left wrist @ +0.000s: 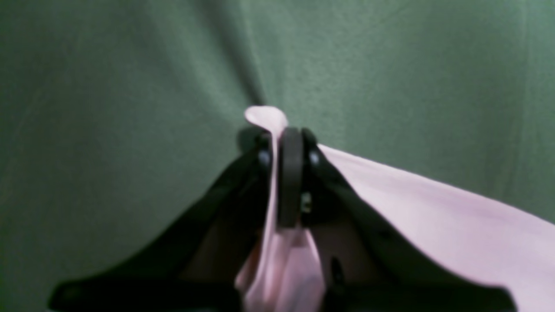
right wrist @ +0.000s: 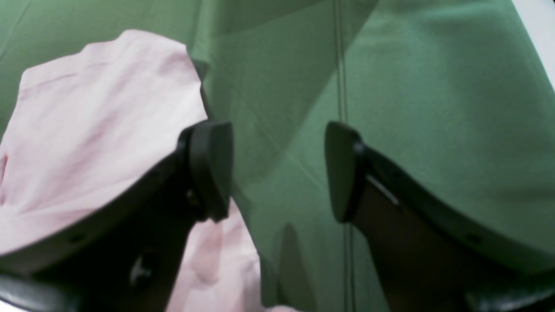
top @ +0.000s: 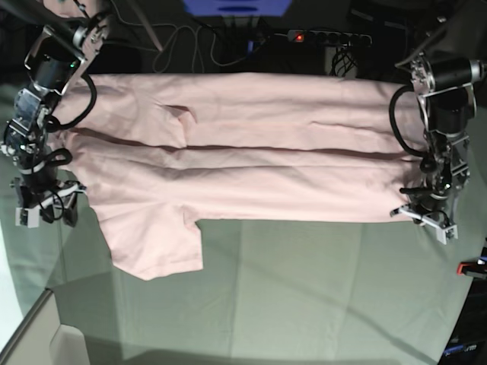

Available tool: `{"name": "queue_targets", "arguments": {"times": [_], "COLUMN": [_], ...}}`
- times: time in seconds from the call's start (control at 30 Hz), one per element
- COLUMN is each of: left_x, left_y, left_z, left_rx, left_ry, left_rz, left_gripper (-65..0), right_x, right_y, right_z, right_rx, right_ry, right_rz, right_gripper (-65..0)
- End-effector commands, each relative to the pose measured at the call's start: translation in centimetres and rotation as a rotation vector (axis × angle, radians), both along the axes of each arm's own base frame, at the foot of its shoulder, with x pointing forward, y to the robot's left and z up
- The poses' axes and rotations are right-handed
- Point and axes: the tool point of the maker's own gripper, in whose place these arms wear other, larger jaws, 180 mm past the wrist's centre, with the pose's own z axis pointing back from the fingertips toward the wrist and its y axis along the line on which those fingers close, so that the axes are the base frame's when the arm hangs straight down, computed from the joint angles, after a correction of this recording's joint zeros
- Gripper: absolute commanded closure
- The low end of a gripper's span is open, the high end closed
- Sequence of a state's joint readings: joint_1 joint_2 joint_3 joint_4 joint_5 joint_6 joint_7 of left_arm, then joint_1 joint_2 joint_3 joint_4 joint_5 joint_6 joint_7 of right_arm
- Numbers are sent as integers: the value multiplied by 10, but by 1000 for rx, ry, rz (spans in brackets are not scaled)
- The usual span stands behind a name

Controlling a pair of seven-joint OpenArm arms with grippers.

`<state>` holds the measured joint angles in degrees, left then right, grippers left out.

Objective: Layout the t-shirt on the table in an organized manner, then fold the t-shirt properly
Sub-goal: 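Lower both grippers to grasp the folded shirt's side edges, then pull the shirt layer back open with both grippers and lay it flat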

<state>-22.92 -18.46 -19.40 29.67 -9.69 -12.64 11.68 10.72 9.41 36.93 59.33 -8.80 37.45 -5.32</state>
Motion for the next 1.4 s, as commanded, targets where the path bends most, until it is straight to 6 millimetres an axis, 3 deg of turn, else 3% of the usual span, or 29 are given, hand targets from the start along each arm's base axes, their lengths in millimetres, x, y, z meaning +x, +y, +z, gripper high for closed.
{"name": "queue_targets", "arguments": {"times": [0.0, 0.13, 0.27, 0.53, 0.67, 0.77, 0.9, 1.17, 1.37], "left_x": [9, 22, 28, 31, 32, 45, 50, 52, 52], "left_y": [9, 11, 12, 12, 12, 9, 9, 8, 8], "left_z": [14, 36, 46, 50, 52, 70, 80, 81, 81], "left_rx": [16, 43, 56, 60, 60, 69, 76, 75, 75], "left_ry": [-16, -74, -98, -111, -116, -164, -187, -191, -191], "left_rz": [-3, -17, -24, -25, -25, -33, -37, -37, -37], "left_gripper": [-7, 0, 0, 0, 0, 0, 0, 0, 0], "right_x": [20, 27, 35, 26, 24, 18, 8, 8, 8], "right_y": [3, 25, 36, 28, 30, 32, 33, 37, 49], "right_z": [25, 21, 2, -43, -47, -52, -60, -61, -64], "right_rx": [-14, -23, 27, 120, 126, 129, 133, 139, 146], "right_ry": [-82, -63, 9, 144, 157, 170, 189, 192, 198], "right_rz": [27, 100, 115, 92, 94, 96, 99, 105, 126], "right_gripper": [-344, -344, -344, -344, -340, -339, -335, -166, -89]}}
